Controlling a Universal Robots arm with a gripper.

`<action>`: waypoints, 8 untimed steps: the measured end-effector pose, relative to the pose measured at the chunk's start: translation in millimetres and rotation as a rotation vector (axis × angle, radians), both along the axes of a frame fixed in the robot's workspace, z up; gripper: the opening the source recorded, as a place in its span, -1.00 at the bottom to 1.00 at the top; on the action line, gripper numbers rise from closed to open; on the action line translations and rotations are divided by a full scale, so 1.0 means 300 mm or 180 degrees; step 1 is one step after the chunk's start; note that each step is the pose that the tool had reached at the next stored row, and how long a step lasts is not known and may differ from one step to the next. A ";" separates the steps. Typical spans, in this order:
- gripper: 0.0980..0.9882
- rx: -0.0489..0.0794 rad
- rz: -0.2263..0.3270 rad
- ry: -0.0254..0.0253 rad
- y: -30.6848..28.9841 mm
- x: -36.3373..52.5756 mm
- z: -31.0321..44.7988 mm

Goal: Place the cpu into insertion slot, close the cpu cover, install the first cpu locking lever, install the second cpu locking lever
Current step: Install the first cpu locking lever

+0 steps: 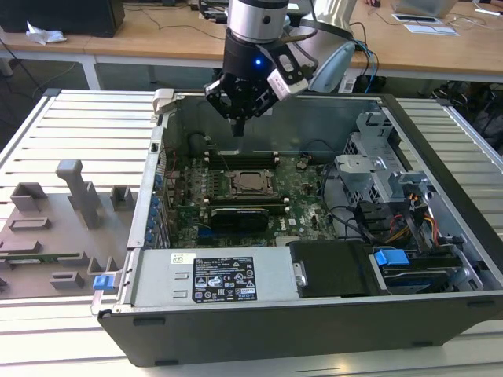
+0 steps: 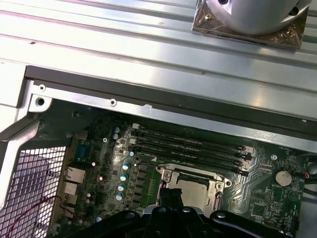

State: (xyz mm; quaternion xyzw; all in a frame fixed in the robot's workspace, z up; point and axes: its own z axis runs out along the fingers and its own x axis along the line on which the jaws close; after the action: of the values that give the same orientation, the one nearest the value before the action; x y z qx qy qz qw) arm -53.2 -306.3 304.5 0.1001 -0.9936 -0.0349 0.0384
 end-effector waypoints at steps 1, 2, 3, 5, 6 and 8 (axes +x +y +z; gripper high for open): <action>-0.98 0.0000 -0.0001 0.0000 0.000 -0.001 0.000; -0.98 0.0001 0.0000 0.0000 0.000 -0.005 0.000; -0.98 0.0000 0.0000 0.0000 0.000 -0.010 0.000; -0.98 0.0000 0.0000 0.0000 0.000 -0.023 0.000; -0.98 0.0000 0.0000 0.0000 0.000 -0.028 0.000; -0.98 0.0000 0.0000 0.0000 0.000 -0.039 0.000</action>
State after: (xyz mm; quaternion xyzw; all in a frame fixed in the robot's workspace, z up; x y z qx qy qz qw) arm -65.1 -306.4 304.5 0.1001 -0.9936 -0.0349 0.0383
